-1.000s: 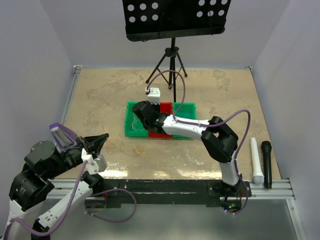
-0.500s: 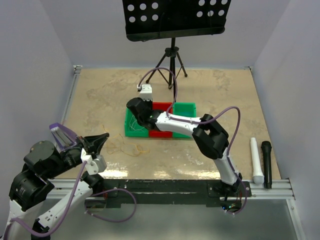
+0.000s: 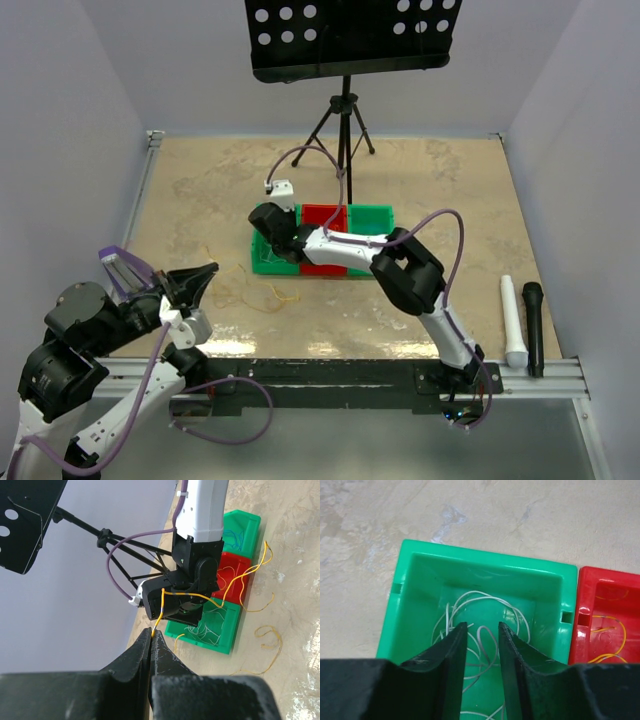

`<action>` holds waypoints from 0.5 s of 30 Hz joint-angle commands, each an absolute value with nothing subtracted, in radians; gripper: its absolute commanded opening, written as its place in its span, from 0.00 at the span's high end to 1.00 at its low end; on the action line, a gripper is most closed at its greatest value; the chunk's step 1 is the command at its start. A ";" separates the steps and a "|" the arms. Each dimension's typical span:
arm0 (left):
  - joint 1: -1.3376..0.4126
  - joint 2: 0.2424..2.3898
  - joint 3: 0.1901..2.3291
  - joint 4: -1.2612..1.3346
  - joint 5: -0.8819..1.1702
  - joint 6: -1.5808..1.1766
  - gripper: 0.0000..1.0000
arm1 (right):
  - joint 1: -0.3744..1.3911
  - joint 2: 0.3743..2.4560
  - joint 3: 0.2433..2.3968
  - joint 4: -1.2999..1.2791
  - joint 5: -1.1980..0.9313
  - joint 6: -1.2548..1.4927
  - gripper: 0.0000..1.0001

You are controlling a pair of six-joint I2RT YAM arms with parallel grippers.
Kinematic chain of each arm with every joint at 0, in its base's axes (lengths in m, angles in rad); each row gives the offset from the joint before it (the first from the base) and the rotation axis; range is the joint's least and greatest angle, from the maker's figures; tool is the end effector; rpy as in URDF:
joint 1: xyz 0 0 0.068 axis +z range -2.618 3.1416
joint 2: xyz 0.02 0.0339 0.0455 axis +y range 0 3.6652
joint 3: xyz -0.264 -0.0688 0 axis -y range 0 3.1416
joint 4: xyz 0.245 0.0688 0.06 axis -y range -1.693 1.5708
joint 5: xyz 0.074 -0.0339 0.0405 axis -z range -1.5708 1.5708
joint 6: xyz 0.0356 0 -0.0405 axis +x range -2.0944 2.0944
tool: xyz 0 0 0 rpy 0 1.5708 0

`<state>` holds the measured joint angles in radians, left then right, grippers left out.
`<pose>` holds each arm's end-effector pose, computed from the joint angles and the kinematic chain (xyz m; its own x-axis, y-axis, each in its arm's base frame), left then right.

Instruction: Untangle the cables

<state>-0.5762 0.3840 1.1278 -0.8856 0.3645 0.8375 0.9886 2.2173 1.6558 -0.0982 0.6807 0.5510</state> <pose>0.0108 -0.0221 0.4073 0.5187 0.4908 -0.7000 0.6268 0.3385 0.7018 0.2929 0.4042 0.1823 -0.4838 0.0050 -0.8752 -0.1436 0.9860 0.0851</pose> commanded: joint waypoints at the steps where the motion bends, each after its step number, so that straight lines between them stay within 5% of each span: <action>1: -0.571 0.391 1.115 -0.813 0.387 0.812 1.00 | 0.988 2.091 1.674 -0.086 0.652 0.555 0.62; 15: -0.572 0.451 0.908 -0.462 0.318 0.689 1.00 | 0.916 1.734 1.507 -0.117 0.718 0.595 0.41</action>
